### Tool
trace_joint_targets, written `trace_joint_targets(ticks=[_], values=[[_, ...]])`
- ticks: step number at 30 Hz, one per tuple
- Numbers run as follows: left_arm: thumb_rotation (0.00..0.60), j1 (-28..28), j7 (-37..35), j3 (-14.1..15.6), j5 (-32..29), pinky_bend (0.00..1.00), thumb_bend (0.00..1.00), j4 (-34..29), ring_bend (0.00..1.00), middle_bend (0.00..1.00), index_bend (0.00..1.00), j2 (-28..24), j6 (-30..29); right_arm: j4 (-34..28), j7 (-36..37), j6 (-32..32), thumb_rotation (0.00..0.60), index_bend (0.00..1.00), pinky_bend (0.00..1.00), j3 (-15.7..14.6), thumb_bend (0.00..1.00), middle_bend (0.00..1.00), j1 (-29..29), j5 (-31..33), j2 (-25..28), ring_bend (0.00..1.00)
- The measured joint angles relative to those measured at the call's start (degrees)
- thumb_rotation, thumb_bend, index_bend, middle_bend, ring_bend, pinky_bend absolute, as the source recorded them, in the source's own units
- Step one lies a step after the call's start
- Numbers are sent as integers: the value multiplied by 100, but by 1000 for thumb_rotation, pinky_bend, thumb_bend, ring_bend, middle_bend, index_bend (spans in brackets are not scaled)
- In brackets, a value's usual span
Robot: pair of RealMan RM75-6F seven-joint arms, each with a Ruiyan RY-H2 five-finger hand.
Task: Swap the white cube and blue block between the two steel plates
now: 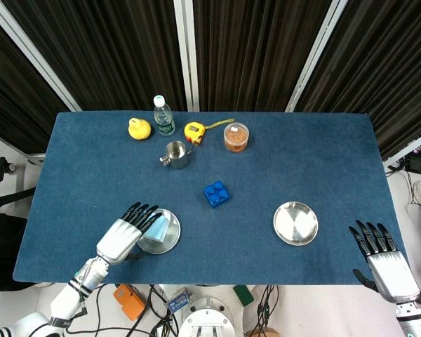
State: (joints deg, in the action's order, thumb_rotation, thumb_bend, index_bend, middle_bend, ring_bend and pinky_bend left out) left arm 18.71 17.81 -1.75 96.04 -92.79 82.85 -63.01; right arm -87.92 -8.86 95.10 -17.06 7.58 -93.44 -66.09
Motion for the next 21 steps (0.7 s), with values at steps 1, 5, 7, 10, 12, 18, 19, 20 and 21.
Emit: trace_joint_targets(ticks=[1,5,7,10,12,18,19,20,21], values=[[600,44,55,-37,-118,41,136,-12,0,0,11,28,92,-10,-5,-13,600,0,0,29,378,0,-19,-27,12,0],[600,264,391,-215,-745,44,201,-81,0,0,27,126,519,-35,13,-90,600,0,0,160,378,0,-98,-108,66,0],[600,347,574,-283,-1018,94,249,-128,44,66,140,149,652,-36,21,-123,600,0,0,213,378,0,-122,-120,80,0],[600,472,884,-373,-1394,193,303,-225,232,289,366,201,757,-41,62,-159,600,0,0,306,377,0,-165,-133,110,0],[600,532,950,-402,-1482,233,336,-238,345,424,486,276,724,-44,104,-183,600,0,0,366,377,0,-196,-142,134,0],[600,597,750,-394,-1245,239,367,-218,386,530,589,438,410,-42,201,-239,600,0,0,494,378,0,-281,-188,182,0],[600,607,701,-394,-1168,239,366,-223,386,530,589,458,338,-42,207,-258,600,0,0,508,378,0,-287,-196,187,0],[600,622,632,-398,-1053,239,363,-231,385,530,589,490,238,-44,211,-286,600,0,0,530,378,0,-296,-201,193,0],[600,638,576,-403,-956,239,360,-236,383,530,588,520,161,-48,215,-307,600,0,0,548,378,0,-303,-204,198,0]])
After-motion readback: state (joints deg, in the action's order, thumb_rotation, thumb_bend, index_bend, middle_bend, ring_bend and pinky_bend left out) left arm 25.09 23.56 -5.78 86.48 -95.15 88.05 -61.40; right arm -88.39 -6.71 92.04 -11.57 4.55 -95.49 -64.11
